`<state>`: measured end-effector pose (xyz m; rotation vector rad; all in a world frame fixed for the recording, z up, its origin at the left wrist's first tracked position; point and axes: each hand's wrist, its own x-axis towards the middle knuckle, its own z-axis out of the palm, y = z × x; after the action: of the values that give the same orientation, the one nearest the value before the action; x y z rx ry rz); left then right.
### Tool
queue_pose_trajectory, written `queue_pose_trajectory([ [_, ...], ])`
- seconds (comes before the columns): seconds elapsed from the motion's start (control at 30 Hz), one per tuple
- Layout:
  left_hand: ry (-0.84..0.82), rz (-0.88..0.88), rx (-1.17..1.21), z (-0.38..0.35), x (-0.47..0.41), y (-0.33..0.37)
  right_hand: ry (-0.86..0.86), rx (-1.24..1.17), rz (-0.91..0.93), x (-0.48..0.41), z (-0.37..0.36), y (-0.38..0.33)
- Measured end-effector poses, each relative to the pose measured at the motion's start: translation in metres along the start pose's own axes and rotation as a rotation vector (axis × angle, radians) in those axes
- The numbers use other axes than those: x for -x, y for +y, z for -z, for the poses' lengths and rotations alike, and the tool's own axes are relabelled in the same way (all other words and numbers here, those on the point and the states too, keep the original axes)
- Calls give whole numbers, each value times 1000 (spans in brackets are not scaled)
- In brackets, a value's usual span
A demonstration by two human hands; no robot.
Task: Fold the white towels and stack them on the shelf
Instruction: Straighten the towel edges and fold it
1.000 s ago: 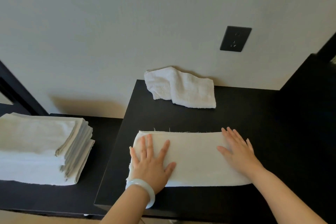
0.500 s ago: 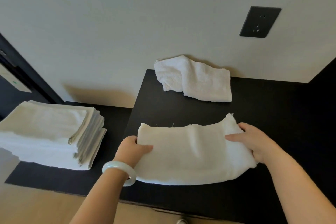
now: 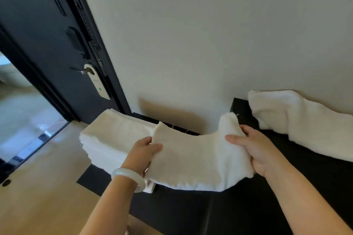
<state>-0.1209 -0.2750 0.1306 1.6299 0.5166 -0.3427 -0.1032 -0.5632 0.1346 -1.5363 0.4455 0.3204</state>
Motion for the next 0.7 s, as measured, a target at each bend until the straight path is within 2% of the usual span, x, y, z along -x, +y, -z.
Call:
queue_pose_trajectory([
  [0.1, -15, 32, -9, 65, -48, -3, -24, 24, -22, -33, -79, 1],
  [0.2, -21, 42, -73, 138, -108, -3, 37, -14, -67, -69, -163, 12],
  [0.37, -79, 41, -367, 246, -206, 21, 138, -131, -147, -117, -272, 33],
  [0.43, -113, 23, -461, 278, -241, 35, 219, -155, -137, -131, -294, 38],
  [0.5, -128, 28, -482, 303, -274, 40, 297, -77, -140, -145, -307, 51],
  [0.63, -148, 88, -779, 323, -318, 20, 306, 138, -349, -162, -322, 93],
  [0.7, -169, 101, -854, 326, -331, 4, 347, 200, -419, -169, -322, 107],
])
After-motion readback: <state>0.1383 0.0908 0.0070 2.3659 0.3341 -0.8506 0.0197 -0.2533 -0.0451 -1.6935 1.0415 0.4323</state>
